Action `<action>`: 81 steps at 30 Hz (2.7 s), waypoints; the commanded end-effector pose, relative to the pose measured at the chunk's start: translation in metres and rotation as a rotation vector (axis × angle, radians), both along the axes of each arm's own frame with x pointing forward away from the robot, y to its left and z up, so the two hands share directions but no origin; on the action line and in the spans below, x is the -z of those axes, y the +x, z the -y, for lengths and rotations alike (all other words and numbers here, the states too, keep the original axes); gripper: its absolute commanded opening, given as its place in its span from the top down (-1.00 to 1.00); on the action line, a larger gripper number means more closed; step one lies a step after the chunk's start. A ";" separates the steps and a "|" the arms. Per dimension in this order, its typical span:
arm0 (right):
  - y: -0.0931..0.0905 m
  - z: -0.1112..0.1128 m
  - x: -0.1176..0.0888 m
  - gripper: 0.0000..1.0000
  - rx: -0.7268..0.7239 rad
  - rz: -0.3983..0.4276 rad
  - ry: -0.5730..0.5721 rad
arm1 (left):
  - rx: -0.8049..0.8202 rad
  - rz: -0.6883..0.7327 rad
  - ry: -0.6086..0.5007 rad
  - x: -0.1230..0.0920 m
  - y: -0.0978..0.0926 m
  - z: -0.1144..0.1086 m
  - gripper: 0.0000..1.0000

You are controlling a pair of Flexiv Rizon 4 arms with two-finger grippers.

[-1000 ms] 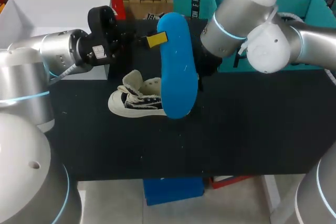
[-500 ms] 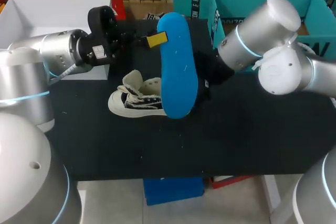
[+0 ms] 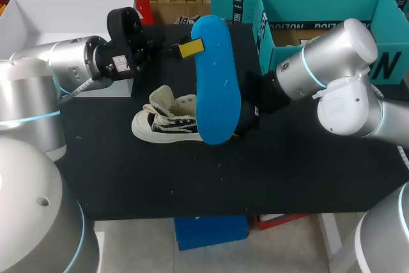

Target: Take the shoe out of the shoebox, open the shoe tongue, remove and reinsert the insole, then place the shoe into the shoebox

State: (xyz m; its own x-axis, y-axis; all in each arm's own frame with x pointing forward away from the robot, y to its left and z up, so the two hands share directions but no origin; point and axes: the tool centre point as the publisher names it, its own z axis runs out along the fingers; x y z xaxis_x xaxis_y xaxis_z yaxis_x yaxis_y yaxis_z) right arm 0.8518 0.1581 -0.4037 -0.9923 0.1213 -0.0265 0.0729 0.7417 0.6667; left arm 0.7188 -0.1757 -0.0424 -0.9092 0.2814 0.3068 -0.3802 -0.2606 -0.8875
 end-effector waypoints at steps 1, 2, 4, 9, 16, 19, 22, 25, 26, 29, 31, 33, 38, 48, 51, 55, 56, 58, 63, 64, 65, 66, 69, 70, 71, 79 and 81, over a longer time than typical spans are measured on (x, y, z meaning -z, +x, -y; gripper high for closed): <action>-0.001 -0.001 0.009 -1.00 0.006 0.012 0.077 | -0.003 0.001 0.000 0.001 -0.001 0.001 1.00; -0.001 -0.002 0.011 -1.00 0.007 0.012 0.083 | -0.003 0.001 0.000 0.001 -0.001 0.001 1.00; -0.001 -0.003 0.013 -1.00 0.007 0.015 0.101 | -0.003 0.001 0.000 0.001 -0.001 0.001 1.00; 0.000 -0.006 0.017 -1.00 -0.009 0.021 0.135 | -0.003 0.001 0.000 0.001 -0.001 0.001 1.00; 0.000 -0.008 0.022 -1.00 -0.021 0.018 0.150 | -0.003 0.001 0.000 0.001 -0.001 0.001 1.00; 0.000 -0.008 0.023 -1.00 -0.028 0.013 0.149 | -0.003 0.001 0.000 0.001 -0.001 0.001 1.00; -0.001 -0.003 0.019 -1.00 -0.034 0.009 0.136 | -0.003 0.001 0.000 0.001 -0.001 0.001 1.00; 0.002 0.003 0.011 -1.00 -0.041 0.006 0.105 | -0.003 0.001 0.000 0.001 -0.001 0.001 1.00; 0.002 0.006 0.007 -1.00 -0.042 0.004 0.092 | -0.003 0.001 0.000 0.001 -0.001 0.001 1.00; 0.005 0.011 -0.005 -1.00 -0.055 -0.002 0.047 | -0.003 0.001 0.000 0.001 -0.001 0.001 1.00; 0.008 0.013 -0.012 -1.00 -0.065 -0.009 0.008 | -0.003 0.001 0.000 0.001 -0.001 0.001 1.00; 0.010 0.014 -0.019 -1.00 -0.080 -0.015 -0.037 | -0.003 0.001 0.000 0.001 -0.001 0.001 1.00; 0.017 0.010 -0.030 -1.00 -0.114 -0.045 -0.151 | -0.003 0.001 0.000 0.001 -0.001 0.001 1.00; 0.031 -0.004 -0.038 -0.50 -0.146 -0.072 -0.346 | -0.003 0.001 0.000 0.001 -0.001 0.001 1.00; 0.036 -0.012 -0.041 -0.13 -0.150 -0.070 -0.405 | -0.003 0.001 0.000 0.001 -0.001 0.001 1.00; 0.040 -0.022 -0.042 -0.22 -0.150 -0.083 -0.477 | -0.003 0.001 0.000 0.001 -0.001 0.001 1.00; 0.041 -0.024 -0.041 -0.22 -0.148 -0.084 -0.495 | -0.003 0.001 0.000 0.001 -0.001 0.001 1.00; 0.042 -0.027 -0.039 -0.18 -0.145 -0.090 -0.517 | -0.003 0.001 0.000 0.001 -0.001 0.001 1.00; 0.044 -0.037 -0.034 -0.04 -0.137 -0.106 -0.557 | -0.003 0.001 0.000 0.001 -0.001 0.001 1.00; 0.044 -0.040 -0.033 -0.06 -0.139 -0.108 -0.563 | -0.003 0.001 0.000 0.001 -0.001 0.001 1.00; 0.044 -0.042 -0.033 -0.05 -0.139 -0.110 -0.567 | -0.003 0.001 0.000 0.001 -0.001 0.001 1.00; 0.045 -0.045 -0.033 -0.05 -0.139 -0.112 -0.575 | -0.003 0.001 0.000 0.001 -0.001 0.001 1.00; 0.046 -0.054 -0.032 -0.07 -0.144 -0.115 -0.596 | -0.003 0.001 0.000 0.001 -0.001 0.001 1.00; 0.047 -0.057 -0.032 -0.08 -0.147 -0.116 -0.604 | -0.003 0.001 0.000 0.001 -0.001 0.001 1.00; 0.047 -0.059 -0.032 -0.06 -0.152 -0.117 -0.614 | -0.003 0.001 0.000 0.001 -0.001 0.001 1.00; 0.043 -0.076 -0.032 -0.12 -0.163 -0.129 -0.642 | -0.003 0.001 0.000 0.001 -0.001 0.001 1.00; 0.042 -0.079 -0.031 -0.10 -0.168 -0.136 -0.657 | -0.003 0.001 0.000 0.001 -0.001 0.001 1.00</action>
State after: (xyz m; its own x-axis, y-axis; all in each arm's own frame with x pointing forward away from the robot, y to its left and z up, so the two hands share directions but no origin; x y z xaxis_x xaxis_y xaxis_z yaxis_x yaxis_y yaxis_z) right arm 0.8912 0.2299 -0.3713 -0.9964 -0.0343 0.0781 -0.0174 0.9779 0.2081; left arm 0.7190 -0.1761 -0.0425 -0.9092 0.2816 0.3067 -0.3802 -0.2610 -0.8873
